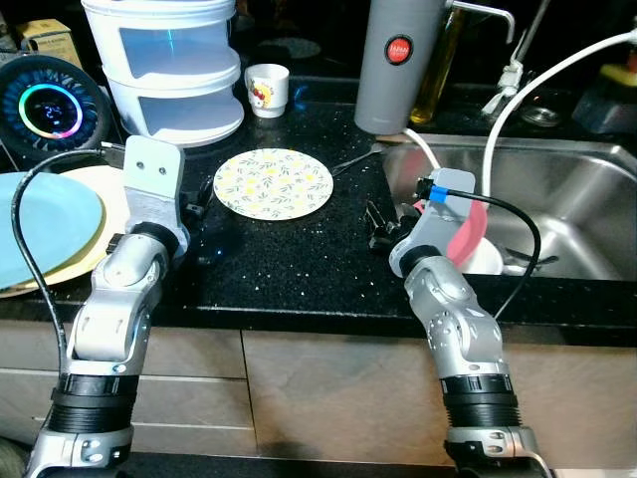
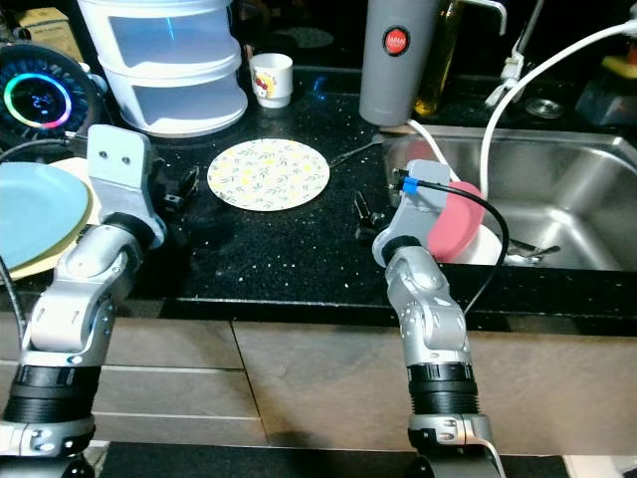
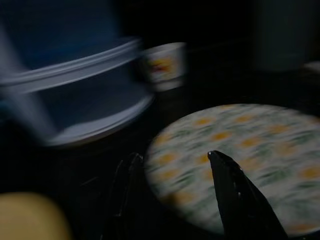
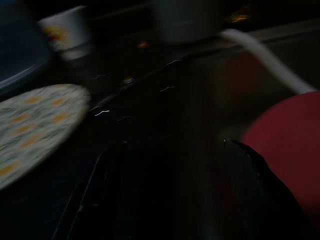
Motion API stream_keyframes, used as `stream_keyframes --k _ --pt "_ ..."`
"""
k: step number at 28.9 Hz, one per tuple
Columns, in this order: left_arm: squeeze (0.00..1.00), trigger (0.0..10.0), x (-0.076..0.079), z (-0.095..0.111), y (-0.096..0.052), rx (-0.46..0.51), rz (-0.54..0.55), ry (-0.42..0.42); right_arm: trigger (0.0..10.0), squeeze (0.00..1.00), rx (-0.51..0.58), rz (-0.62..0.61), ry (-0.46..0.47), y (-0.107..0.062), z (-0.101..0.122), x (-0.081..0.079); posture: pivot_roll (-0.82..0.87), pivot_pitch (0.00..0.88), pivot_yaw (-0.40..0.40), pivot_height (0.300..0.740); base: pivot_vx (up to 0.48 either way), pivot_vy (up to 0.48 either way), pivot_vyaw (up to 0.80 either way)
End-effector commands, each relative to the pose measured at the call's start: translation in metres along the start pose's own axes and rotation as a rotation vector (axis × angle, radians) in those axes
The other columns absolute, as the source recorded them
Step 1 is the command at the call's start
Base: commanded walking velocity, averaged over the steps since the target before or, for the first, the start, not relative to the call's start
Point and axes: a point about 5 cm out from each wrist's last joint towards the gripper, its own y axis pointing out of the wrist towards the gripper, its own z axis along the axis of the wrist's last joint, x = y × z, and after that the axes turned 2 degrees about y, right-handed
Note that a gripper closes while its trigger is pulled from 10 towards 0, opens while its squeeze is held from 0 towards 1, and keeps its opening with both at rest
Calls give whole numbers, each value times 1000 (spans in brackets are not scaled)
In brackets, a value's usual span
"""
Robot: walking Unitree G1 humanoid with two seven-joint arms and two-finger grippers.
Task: Kitchen organization
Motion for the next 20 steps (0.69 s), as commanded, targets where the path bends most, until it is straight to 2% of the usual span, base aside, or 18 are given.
stream_keyframes --k 1,4,11,20 --pt "0 10000 3 -1 -1 -2 -20 3 10000 0 5 -11 1 -1 2 3 21 146 0 740 292 0 0" --pt "0 10000 4 -1 -1 -1 -24 0 10000 0 5 -8 -1 0 2 3 21 146 0 740 277 0 0" --pt "0 10000 9 1 -1 6 -20 -49 10000 0 10 -3 -4 0 3 2 21 145 -1 740 0 0 0" --pt "0 10000 5 6 -1 24 29 -87 10000 0 35 49 -30 3 12 -2 19 134 -5 740 0 0 0"
